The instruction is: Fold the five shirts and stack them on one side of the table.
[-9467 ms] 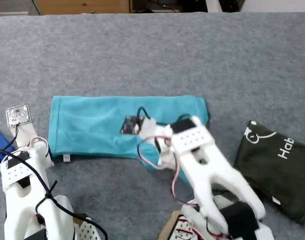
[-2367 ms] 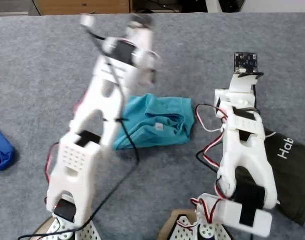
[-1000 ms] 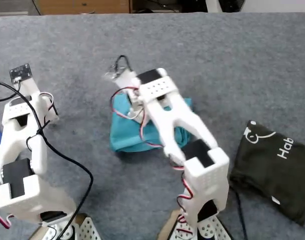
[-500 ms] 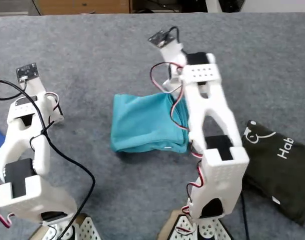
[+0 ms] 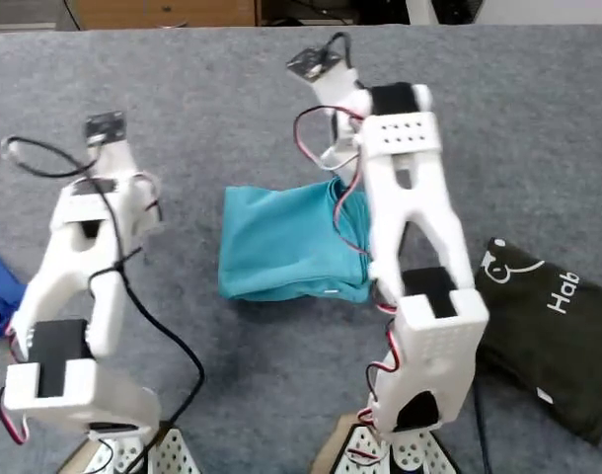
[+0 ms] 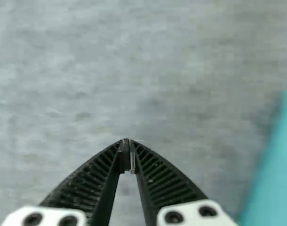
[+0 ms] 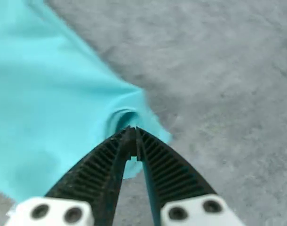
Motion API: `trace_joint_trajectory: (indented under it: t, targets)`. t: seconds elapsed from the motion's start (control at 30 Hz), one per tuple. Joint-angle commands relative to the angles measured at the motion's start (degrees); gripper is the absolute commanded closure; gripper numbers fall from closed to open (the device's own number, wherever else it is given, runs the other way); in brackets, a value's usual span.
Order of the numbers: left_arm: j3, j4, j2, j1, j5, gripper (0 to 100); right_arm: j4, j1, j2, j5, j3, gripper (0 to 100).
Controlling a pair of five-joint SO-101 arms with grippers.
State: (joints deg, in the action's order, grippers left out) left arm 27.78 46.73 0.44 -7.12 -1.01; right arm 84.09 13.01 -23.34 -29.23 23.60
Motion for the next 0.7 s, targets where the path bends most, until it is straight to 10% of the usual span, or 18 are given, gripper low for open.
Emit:
trace_joint_trajectory:
  t: [0.0,0.67]
  targets:
    - [-4.7,0.7,-3.1,4.9,6.2,98,0.4,3.8,0.7,-0.4,2.2,99.5]
    - [0.1,-8.3,1.6,6.6,11.9,98,-4.7,-8.0,-14.7,-2.5,10.4,99.5]
